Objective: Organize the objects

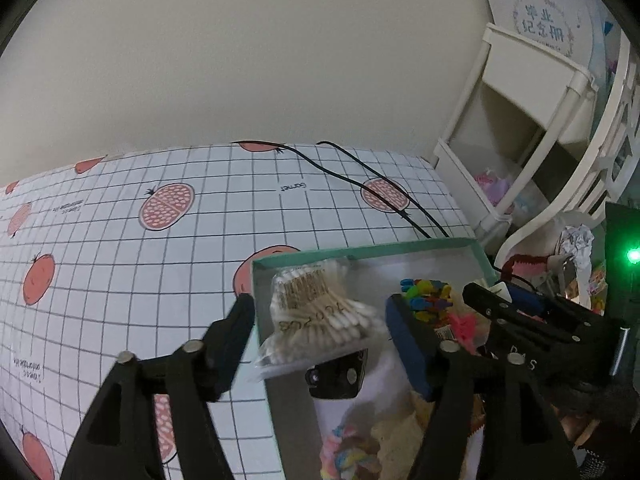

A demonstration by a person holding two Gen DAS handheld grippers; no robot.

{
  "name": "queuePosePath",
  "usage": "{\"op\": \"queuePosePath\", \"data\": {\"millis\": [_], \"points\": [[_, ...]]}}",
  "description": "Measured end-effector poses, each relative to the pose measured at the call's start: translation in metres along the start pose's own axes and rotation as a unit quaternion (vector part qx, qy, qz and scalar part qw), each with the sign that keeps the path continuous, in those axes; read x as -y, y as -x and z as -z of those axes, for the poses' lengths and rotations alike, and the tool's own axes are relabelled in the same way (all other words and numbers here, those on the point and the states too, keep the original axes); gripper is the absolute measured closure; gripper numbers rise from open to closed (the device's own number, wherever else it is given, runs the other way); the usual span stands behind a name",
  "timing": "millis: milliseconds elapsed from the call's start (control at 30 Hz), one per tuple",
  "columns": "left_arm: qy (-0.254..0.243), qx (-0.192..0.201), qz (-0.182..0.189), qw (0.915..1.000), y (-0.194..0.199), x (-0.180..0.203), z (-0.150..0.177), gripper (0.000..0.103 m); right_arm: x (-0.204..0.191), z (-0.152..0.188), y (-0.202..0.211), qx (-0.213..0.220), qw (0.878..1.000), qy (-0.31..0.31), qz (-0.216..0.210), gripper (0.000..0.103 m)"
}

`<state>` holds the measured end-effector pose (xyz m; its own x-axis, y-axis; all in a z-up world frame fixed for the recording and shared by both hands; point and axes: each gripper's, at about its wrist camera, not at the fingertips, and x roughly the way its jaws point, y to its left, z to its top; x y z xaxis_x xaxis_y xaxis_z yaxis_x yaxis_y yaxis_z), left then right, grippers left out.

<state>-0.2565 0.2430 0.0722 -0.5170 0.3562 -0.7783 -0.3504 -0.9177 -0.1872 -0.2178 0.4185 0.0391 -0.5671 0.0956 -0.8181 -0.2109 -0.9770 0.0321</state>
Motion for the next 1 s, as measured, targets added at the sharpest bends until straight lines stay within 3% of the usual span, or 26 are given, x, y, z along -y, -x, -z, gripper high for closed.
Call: {"op": "queuePosePath", "data": {"millis": [167, 433, 567, 733, 800, 1000], "points": [[0.010, 0.007, -0.008, 0.9999, 0.011, -0.006, 0.003, 0.026, 0.000, 0.003, 0.009, 0.005, 1.000, -0.004, -0.002, 0.043], [0.023, 0.012, -0.026, 0.9993, 0.021, -0.017, 0.014, 0.005, -0.005, 0.011, 0.014, -0.002, 1.000, -0.003, -0.005, 0.031], [0.031, 0.015, -0.034, 0.9988, 0.025, -0.023, 0.018, 0.000, -0.005, 0.013, 0.016, -0.002, 1.000, -0.006, -0.007, 0.018], [0.035, 0.016, -0.052, 0.9979, 0.024, -0.029, 0.023, 0.000, -0.006, 0.016, 0.016, -0.003, 1.000, -0.004, -0.009, 0.010], [0.035, 0.019, -0.062, 0.9973, 0.025, -0.031, 0.025, 0.000, -0.006, 0.017, 0.016, -0.003, 1.000, -0.005, -0.006, 0.000], [0.035, 0.023, -0.067, 0.9969, 0.029, -0.034, 0.030, 0.000, -0.009, 0.021, 0.021, -0.003, 1.000, -0.008, -0.006, 0.000]]}}
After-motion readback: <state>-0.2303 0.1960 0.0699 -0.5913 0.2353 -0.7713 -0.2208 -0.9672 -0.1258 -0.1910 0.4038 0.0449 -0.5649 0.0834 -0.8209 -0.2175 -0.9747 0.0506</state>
